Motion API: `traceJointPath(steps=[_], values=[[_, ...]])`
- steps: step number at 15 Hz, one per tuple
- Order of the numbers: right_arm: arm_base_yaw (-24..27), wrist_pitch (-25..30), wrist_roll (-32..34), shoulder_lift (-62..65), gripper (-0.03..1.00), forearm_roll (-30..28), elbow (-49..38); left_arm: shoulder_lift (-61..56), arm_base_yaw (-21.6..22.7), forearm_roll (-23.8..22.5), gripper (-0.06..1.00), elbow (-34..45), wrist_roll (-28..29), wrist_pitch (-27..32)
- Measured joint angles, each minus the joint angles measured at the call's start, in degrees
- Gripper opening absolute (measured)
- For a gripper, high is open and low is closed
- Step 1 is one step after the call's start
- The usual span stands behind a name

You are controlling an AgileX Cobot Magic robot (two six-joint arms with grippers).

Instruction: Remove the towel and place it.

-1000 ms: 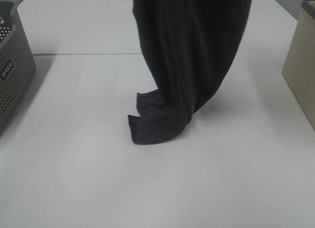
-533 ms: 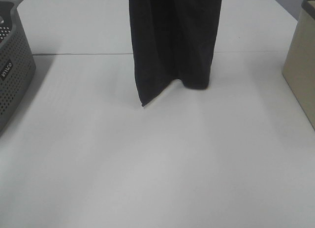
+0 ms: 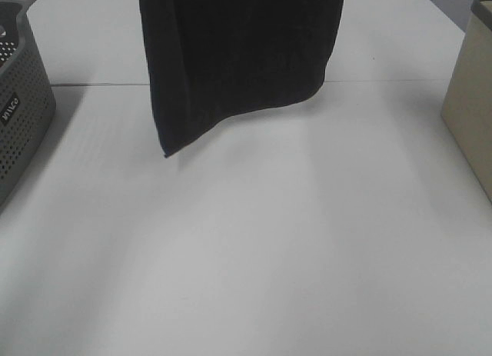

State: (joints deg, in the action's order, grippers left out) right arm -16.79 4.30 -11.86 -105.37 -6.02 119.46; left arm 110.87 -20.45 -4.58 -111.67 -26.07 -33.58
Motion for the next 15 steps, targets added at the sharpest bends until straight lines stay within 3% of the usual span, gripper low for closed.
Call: traceJointPath(steps=[6,10,15], values=[[0.0,-6.9,0.0,-3.6,0.01,0.0,0.0,12.8,3.0,-2.9,0.0,-17.8,-1.0,4.3],[0.0,-11.3,0.0,-7.0,0.01,0.0,1.0,19.1,5.5,-4.0,0.0,-26.1,1.9,4.5],[0.0,-10.8,1.5,-10.7,0.01,0.0,4.6,22.6,5.8,-6.6,0.0,-28.2,3.9,6.9]])
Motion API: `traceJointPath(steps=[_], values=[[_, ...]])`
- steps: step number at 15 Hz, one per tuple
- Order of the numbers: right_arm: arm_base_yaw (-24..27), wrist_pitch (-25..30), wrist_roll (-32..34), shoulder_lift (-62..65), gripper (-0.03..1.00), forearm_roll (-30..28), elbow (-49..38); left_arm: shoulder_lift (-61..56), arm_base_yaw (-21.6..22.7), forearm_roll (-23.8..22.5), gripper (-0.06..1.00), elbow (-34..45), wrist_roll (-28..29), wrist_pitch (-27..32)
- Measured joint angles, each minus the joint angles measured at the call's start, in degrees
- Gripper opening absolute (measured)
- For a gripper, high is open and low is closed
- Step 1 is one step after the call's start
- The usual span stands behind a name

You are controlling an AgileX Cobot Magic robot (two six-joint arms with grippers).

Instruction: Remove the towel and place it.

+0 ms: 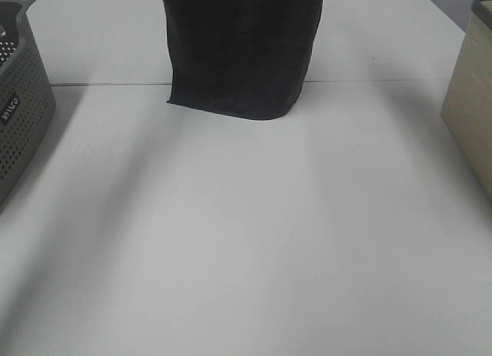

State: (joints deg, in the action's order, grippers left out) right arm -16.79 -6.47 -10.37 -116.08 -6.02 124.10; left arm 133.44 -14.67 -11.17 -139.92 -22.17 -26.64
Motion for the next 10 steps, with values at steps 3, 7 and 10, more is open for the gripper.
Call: traceJointPath(steps=[3,7,10], values=[[0.0,1.1,0.1,0.0,0.01,0.0,0.0,0.0,0.0,-0.3,0.0,0.0,0.0,0.1],[0.0,3.7,0.1,0.0,0.01,0.1,0.0,-0.1,0.0,-1.1,0.0,0.0,1.6,2.8],[0.0,11.7,0.1,1.3,0.01,3.3,0.0,-2.0,-0.3,-4.0,0.0,0.0,8.3,17.2]])
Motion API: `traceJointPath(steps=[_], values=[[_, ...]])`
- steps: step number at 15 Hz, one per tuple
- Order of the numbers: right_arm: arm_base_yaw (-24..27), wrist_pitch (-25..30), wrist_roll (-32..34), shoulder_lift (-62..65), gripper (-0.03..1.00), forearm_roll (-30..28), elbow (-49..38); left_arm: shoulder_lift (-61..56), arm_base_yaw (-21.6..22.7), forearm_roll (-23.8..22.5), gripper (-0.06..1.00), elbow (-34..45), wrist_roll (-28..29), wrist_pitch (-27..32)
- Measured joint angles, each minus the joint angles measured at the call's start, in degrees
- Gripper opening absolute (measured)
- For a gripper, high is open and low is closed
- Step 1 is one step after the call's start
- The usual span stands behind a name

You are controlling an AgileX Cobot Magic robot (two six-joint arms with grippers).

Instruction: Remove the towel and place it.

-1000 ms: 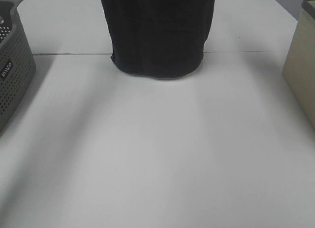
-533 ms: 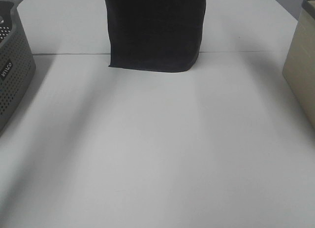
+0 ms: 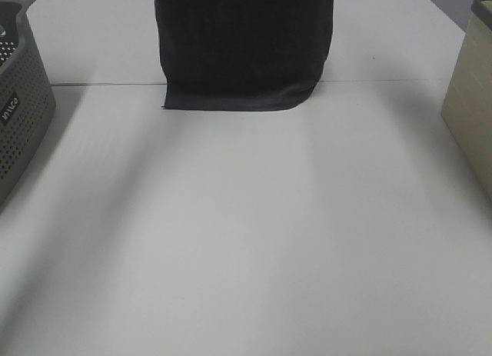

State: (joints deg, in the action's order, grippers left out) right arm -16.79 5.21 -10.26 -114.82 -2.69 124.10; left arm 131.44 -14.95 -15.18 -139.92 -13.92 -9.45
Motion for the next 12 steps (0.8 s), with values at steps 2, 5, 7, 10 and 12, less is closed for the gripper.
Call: traceJointPath(steps=[2,5,7,10,12], values=[[0.0,5.6,0.0,1.3,0.01,1.7,0.0,-1.9,-0.6,-0.1,0.0,0.0,1.8,8.1],[0.0,18.6,0.0,4.5,0.01,4.5,0.0,-7.0,-2.0,1.5,0.0,0.0,2.6,29.6],[-0.1,31.4,0.0,7.4,0.01,7.8,0.0,-11.6,-2.3,7.2,0.0,0.0,2.0,47.0],[-0.1,46.1,0.1,9.1,0.01,10.7,0.2,-15.8,-2.3,13.2,0.0,0.0,0.9,64.7],[-0.1,55.8,0.1,9.9,0.01,11.7,0.2,-17.1,-2.3,15.6,0.0,0.0,1.0,73.7]])
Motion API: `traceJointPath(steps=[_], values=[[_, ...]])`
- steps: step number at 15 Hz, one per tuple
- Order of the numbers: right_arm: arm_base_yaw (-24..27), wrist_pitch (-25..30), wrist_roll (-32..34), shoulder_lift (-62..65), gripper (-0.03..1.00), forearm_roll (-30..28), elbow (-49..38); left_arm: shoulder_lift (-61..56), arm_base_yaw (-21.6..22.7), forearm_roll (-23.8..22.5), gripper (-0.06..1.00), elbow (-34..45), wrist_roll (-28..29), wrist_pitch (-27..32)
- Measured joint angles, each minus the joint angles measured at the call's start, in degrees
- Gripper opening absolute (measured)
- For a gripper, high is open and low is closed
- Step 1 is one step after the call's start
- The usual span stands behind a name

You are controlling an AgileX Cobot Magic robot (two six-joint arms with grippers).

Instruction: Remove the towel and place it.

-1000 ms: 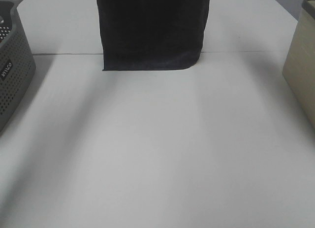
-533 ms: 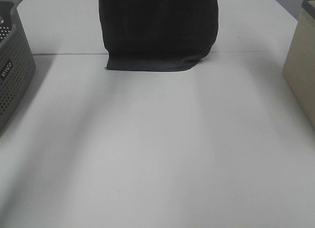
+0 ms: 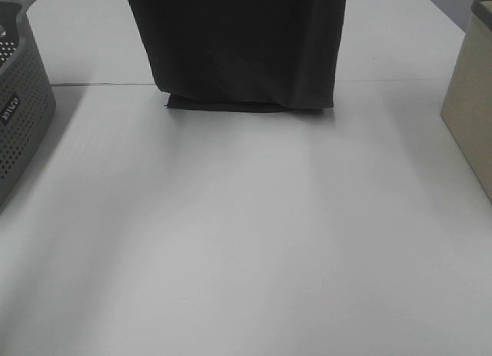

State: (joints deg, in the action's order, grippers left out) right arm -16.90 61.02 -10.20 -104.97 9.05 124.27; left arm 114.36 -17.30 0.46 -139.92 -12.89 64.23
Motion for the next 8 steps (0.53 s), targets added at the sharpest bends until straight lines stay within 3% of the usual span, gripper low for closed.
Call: traceJointPath(steps=[1,3,5,8], values=[[0.0,4.1,0.0,0.6,0.01,0.2,0.0,-0.3,0.0,1.3,0.0,0.0,0.2,3.6],[0.0,7.8,0.0,1.5,0.01,0.3,0.0,-0.7,0.0,3.3,0.0,0.0,1.4,5.2],[0.0,8.8,0.5,2.3,0.01,0.6,0.0,-1.4,0.0,4.4,0.0,0.0,2.8,5.4],[0.0,8.8,1.0,6.5,0.01,4.0,-5.2,-8.1,0.0,5.9,0.0,13.0,4.4,5.4]])
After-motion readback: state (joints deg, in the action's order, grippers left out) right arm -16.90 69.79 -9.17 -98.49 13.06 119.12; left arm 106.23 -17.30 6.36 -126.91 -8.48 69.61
